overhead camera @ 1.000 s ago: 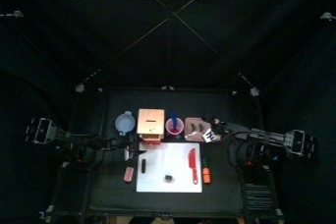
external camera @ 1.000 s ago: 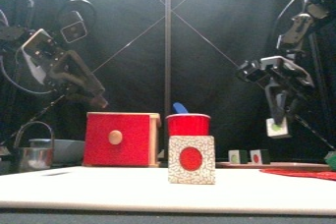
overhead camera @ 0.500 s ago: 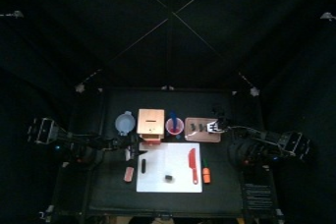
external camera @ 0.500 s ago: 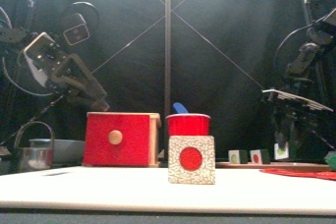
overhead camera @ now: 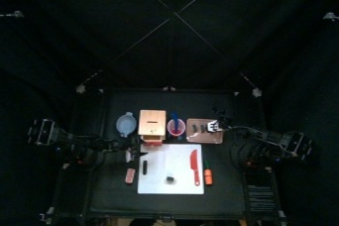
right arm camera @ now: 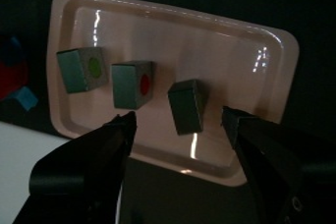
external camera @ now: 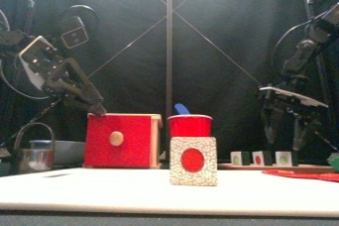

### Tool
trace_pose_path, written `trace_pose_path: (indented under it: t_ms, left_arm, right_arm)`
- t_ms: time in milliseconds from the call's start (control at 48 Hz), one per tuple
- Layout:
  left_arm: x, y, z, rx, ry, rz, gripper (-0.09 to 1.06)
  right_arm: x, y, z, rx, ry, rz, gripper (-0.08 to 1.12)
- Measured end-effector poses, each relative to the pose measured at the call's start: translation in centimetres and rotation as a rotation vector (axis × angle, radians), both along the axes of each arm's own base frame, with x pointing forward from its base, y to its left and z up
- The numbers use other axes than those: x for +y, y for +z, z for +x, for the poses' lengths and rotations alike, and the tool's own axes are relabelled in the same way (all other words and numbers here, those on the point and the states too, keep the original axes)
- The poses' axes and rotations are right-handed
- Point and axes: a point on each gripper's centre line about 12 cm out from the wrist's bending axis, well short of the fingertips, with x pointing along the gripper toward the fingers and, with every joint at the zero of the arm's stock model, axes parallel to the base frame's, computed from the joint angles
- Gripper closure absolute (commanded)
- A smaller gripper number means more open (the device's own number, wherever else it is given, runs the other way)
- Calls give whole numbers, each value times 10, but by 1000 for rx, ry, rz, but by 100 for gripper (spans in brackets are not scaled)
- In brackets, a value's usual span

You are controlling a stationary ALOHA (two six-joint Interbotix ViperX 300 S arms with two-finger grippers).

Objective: Place sushi on board then cut the sushi with the knife then place the pieces on the plate
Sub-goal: Place the 4 sushi pieces on the plate

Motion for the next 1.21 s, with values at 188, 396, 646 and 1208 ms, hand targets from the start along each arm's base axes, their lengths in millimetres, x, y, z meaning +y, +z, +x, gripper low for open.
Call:
trace_pose_path:
  t_ms: [188, 396, 646, 1208]
  left_arm:
    - [1, 3, 3, -10, 3, 3, 5]
    - [3, 10, 9, -35, 11, 3, 5]
    - [3, 10, 9, -35, 10, 4, 5]
    - [4, 7, 6, -24, 13, 2, 5]
  right_arm:
    - [100, 23, 77, -98, 453, 41, 6]
    - [159, 4, 185, -22, 846, -55, 6]
    - [188, -29, 242, 79, 1051, -48, 6]
    - [202, -56, 246, 130, 1068, -28, 53]
